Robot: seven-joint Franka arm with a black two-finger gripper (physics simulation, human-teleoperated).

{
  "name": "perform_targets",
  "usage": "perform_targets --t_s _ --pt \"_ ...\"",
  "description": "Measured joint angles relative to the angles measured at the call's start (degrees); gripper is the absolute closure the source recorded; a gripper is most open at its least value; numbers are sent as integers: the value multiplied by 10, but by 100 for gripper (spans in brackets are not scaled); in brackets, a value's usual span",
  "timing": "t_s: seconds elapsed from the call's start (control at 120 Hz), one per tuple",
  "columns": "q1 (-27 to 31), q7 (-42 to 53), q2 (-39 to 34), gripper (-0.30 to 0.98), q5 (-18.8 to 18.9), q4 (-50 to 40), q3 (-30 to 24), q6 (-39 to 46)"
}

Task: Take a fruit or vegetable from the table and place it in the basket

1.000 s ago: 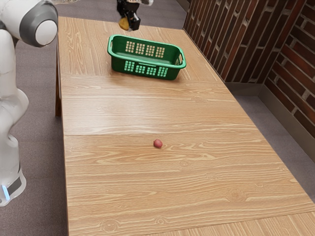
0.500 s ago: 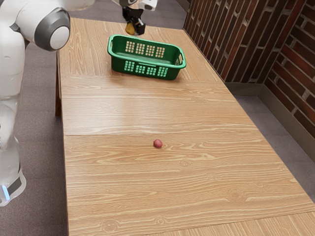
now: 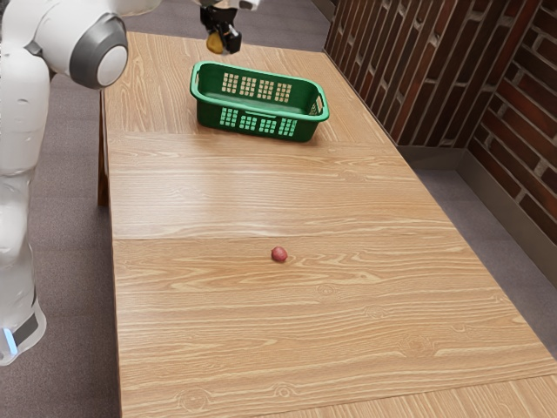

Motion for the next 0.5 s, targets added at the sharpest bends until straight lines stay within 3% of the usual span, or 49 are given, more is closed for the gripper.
perform_targets --t_s 0.4,0.5 --pt "8 22 30 38 -21 -12 -1 9" --pt "16 29 32 23 -27 -15 0 1"
